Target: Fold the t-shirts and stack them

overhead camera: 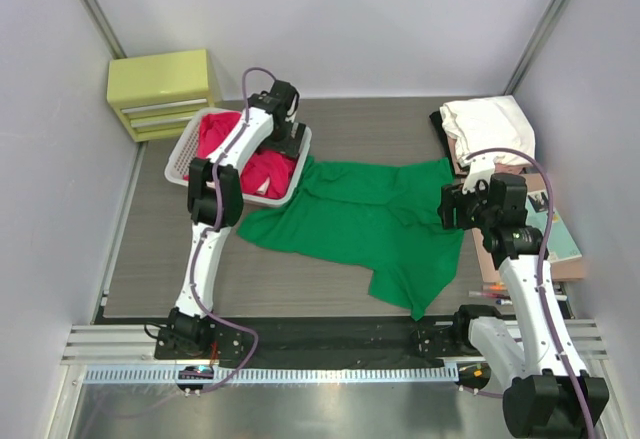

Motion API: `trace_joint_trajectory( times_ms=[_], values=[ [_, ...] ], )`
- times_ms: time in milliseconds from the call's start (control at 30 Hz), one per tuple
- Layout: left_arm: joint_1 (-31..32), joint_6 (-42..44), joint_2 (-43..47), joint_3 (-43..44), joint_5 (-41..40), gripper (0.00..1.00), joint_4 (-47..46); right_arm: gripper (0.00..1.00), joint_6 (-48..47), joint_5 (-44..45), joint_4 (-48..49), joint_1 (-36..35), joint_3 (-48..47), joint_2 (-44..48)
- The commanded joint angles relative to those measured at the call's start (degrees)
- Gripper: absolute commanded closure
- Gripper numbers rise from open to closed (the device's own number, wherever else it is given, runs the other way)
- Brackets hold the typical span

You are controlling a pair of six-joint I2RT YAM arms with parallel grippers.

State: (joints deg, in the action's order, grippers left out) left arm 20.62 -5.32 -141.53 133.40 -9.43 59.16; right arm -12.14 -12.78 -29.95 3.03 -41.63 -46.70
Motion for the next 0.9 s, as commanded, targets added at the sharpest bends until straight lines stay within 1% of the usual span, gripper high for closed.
trace_joint_trajectory(
  times_ms=[0,67,133,200,233,333,367,433,500,633,867],
  values=[
    [3.44,8.63,-2.79,-0.42,5.92,0.06,-4.84,0.32,-0.78,-0.76,1.74,-0.04,-0.39,-1.38],
    [5.12,9.01,-0.33,-4.27,6.44,0.06,-6.94,0.31,-0.78,-0.67,1.74,-0.04,-0.39,-1.38],
    [7.93,9.19,2.21,-6.30,8.20,0.06,-8.26,0.31,-0.78,-0.50,1.92,-0.04,-0.21,-1.29],
    [11.17,9.10,3.28,-7.63,8.03,0.05,-8.62,0.31,-0.78,-0.58,1.92,-0.04,-0.12,-1.47],
    [11.98,8.93,3.46,-7.46,7.76,0.05,-8.27,0.31,-0.87,-0.50,2.00,-0.04,-0.21,-1.38],
    [14.01,8.31,1.79,-2.90,7.94,0.04,-6.25,0.31,-0.87,-0.50,1.92,-0.04,-0.03,-0.77],
    [14.01,7.88,-0.47,1.03,7.24,0.04,-4.51,0.31,-0.87,-0.50,1.92,-0.04,-0.03,-0.68],
    [13.74,8.39,-3.21,7.01,4.70,0.03,-2.74,0.31,-0.87,-0.67,1.83,-0.04,-0.03,0.03],
    [12.78,8.75,-5.85,8.54,3.64,0.02,-1.76,0.31,-0.95,-0.76,1.74,-0.04,0.14,0.55],
    [9.71,8.40,-7.88,7.75,1.44,0.02,-1.76,0.31,-1.13,-1.11,1.48,-0.04,0.14,1.00],
    [1.54,6.73,-9.55,6.96,1.52,0.02,-2.29,0.31,-1.39,-1.64,1.30,-0.04,-0.12,0.20]
  ],
)
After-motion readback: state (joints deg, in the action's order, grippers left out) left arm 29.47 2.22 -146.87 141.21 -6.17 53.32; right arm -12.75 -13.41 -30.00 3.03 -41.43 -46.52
